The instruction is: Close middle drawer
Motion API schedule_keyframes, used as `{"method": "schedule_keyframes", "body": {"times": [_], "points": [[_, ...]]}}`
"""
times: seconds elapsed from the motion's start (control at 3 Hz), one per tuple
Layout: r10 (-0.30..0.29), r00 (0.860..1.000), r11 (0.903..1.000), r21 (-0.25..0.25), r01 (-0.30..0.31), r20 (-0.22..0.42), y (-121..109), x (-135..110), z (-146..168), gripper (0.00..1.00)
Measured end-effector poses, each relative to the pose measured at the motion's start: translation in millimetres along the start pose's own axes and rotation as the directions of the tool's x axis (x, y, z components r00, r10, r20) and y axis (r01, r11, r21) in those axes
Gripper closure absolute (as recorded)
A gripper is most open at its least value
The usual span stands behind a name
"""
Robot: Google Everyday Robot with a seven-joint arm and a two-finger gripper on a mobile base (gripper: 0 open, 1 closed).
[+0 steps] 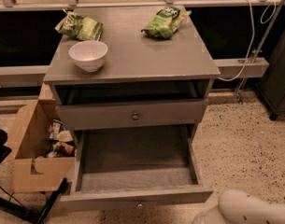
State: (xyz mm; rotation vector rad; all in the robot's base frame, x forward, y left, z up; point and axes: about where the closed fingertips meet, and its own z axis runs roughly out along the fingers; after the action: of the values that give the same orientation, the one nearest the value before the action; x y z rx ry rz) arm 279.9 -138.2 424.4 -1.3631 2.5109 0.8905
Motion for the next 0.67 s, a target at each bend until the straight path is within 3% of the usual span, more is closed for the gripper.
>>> {"method": "schedule_keyframes", "body": {"times": [0.33,0.67], "points": [[0.0,1.0,0.9964,-0.085,-0.001,-0.002,7,10,71,0.96],[-0.006,1.0,0.9898,-0.142,0.008,0.018,15,14,137,1.0]]}}
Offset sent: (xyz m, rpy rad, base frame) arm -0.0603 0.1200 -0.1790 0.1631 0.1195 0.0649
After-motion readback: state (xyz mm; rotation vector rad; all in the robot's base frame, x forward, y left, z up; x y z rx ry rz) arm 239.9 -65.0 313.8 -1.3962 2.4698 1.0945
